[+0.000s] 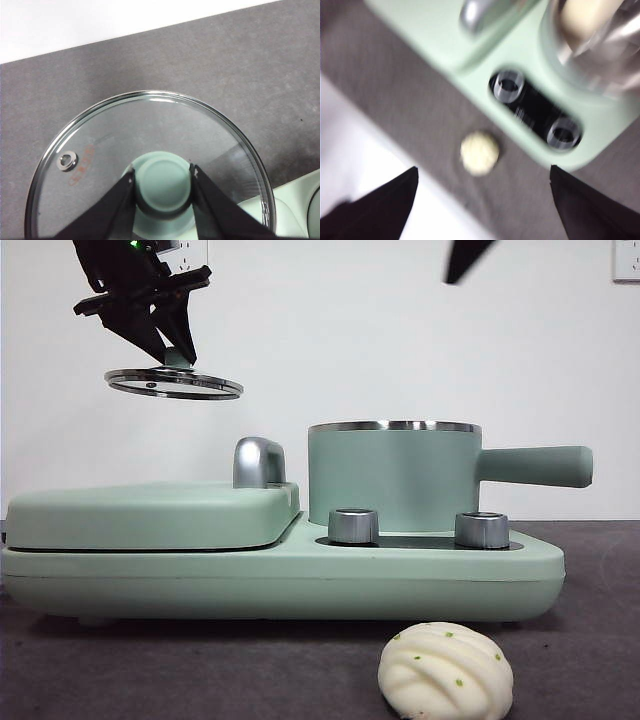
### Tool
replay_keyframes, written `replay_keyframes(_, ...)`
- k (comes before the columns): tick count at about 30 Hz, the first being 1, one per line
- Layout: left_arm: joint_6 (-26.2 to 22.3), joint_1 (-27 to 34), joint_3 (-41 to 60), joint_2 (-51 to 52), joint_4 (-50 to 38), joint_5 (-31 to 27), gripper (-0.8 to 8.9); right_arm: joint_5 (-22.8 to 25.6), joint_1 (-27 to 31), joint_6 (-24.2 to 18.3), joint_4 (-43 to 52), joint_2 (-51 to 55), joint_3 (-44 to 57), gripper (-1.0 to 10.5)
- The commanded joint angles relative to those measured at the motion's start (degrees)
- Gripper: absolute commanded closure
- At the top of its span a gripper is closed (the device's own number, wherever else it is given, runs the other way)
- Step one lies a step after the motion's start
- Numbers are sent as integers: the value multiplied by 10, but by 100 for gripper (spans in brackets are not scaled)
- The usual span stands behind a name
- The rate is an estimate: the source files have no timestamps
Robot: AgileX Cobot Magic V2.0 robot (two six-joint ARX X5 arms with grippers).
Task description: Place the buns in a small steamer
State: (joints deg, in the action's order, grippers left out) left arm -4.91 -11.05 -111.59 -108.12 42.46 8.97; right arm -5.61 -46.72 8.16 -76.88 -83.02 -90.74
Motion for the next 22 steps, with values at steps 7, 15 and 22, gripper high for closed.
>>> replay_keyframes(7,5,-3,-24,8,0,3,795,29,-72,126,141,94,249,528)
replay_keyframes(15,13,-4,-24,8,-1,3,795,20,-89,144,308,84,407,528)
replay_keyframes(22,13,-4,-24,8,-3,3,795,27,-89,143,391,72,463,528)
